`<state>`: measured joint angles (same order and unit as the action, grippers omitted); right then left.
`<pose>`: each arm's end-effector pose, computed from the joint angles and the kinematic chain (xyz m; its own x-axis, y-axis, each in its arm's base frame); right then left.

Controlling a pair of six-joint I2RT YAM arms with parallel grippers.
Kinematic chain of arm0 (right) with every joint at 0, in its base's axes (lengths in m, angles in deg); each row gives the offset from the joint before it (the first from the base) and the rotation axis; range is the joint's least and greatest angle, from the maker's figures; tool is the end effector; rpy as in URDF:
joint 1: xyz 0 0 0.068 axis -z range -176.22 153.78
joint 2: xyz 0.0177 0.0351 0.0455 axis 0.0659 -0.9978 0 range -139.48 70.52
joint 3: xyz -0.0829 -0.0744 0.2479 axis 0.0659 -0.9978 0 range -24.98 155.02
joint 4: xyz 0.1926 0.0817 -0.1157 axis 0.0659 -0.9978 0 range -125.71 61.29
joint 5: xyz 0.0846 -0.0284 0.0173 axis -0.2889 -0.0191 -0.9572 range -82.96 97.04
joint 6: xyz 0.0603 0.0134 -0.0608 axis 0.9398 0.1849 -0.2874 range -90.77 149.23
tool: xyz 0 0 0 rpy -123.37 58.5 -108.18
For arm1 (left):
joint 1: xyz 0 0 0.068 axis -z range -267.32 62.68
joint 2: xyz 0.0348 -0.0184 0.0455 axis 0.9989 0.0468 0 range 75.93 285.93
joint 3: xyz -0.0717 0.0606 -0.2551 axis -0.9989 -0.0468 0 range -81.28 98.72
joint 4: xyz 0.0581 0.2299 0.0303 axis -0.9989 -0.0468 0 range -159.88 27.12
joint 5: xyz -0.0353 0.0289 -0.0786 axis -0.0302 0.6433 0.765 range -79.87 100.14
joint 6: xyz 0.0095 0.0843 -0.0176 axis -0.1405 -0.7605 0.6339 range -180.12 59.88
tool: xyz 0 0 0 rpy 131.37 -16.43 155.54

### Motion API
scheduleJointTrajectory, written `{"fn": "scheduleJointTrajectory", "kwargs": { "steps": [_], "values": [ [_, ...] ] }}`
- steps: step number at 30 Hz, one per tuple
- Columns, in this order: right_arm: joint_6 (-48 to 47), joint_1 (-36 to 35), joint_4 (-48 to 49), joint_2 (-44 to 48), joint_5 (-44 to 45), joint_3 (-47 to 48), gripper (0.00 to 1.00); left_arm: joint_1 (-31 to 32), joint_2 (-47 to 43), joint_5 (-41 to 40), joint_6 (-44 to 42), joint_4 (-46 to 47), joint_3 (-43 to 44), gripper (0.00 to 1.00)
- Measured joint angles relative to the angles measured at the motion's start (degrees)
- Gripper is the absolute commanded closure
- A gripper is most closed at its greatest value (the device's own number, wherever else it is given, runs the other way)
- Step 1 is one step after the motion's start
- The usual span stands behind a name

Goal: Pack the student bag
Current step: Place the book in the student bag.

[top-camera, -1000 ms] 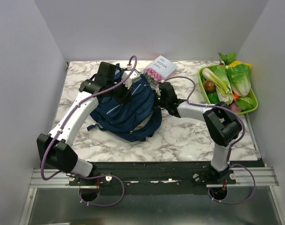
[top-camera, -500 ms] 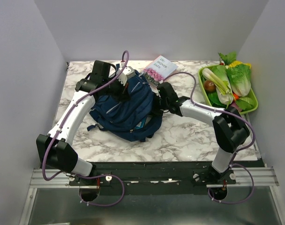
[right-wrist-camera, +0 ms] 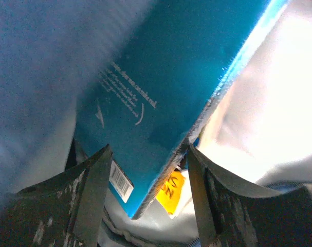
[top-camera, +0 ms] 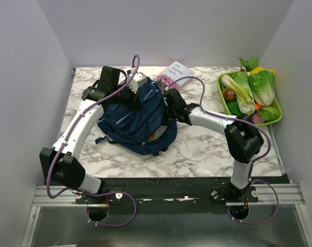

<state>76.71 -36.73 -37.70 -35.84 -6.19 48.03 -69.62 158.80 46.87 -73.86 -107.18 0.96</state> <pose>0.3090 0.2871 0.1943 -0.9069 0.1689 -0.3859 -0.1368 0.7484 0.6490 0.2764 -0.1363 0.3364 -0.4998 0.3593 -0.7881 0.7883 0.5656 -0.2421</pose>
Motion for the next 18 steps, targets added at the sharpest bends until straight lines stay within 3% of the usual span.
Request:
{"fn": "scheduleJointTrajectory", "kwargs": {
  "steps": [4,9,14,18],
  "values": [
    [-1.1,-1.1,-1.2,-2.6,-0.8,5.0,0.24,-0.2,0.0,0.2,0.2,0.1,0.0,1.0],
    [-3.4,-0.1,-3.9,-0.9,-0.9,4.2,0.19,-0.5,0.0,0.8,0.1,0.3,0.0,1.0],
    [-6.6,4.8,-7.0,6.6,-2.6,-2.8,0.23,-1.3,0.1,2.2,0.1,0.5,0.0,1.0],
    [-7.9,10.5,-7.9,12.2,-2.5,-5.7,0.33,-2.4,0.4,3.5,0.3,0.6,0.0,1.0]
  ]
}}
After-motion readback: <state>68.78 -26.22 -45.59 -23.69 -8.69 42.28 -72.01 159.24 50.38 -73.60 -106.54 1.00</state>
